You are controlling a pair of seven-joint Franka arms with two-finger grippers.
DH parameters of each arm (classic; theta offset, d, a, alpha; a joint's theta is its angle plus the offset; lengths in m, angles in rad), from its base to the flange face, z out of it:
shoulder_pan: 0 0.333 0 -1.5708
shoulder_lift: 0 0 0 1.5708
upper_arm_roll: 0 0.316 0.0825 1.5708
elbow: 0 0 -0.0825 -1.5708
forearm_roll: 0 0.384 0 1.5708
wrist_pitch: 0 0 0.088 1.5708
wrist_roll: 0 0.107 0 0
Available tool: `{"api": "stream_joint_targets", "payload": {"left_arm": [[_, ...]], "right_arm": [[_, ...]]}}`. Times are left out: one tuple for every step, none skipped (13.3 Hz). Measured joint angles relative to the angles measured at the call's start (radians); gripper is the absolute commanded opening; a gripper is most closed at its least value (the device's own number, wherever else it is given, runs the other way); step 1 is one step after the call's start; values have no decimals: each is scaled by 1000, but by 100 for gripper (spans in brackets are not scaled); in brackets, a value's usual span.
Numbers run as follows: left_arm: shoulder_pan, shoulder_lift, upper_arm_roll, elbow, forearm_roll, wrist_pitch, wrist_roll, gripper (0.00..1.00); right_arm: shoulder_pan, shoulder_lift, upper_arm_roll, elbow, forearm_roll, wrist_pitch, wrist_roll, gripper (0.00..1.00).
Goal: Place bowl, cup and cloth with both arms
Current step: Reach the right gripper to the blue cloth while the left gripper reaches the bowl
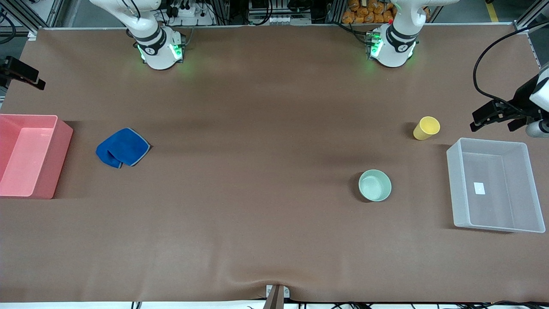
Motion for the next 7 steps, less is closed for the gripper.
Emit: {"api": "stream_joint_targets", "payload": {"left_arm": [[0, 0, 0, 0, 0, 0, 0, 100], [0, 0, 0, 0, 0, 0, 0, 100], [0, 0, 0, 0, 0, 0, 0, 100], [0, 1, 0, 0, 0, 0, 0, 100], [0, 4, 0, 0, 0, -1, 0, 100], [1, 10, 0, -1, 0, -4, 0, 100], [1, 21, 0, -1, 0, -6, 0, 100]], "right_arm": [[0, 0, 0, 0, 0, 0, 0, 100], [0, 0, 0, 0, 0, -2, 0, 100], [0, 0, 0, 0, 0, -7, 0, 100], [0, 0, 0, 0, 0, -11, 0, 100], [0, 0, 0, 2, 0, -14, 0, 100], [0, 0, -1, 5, 0, -15, 0, 100], [0, 0, -1, 9, 0, -17, 0, 100]]}}
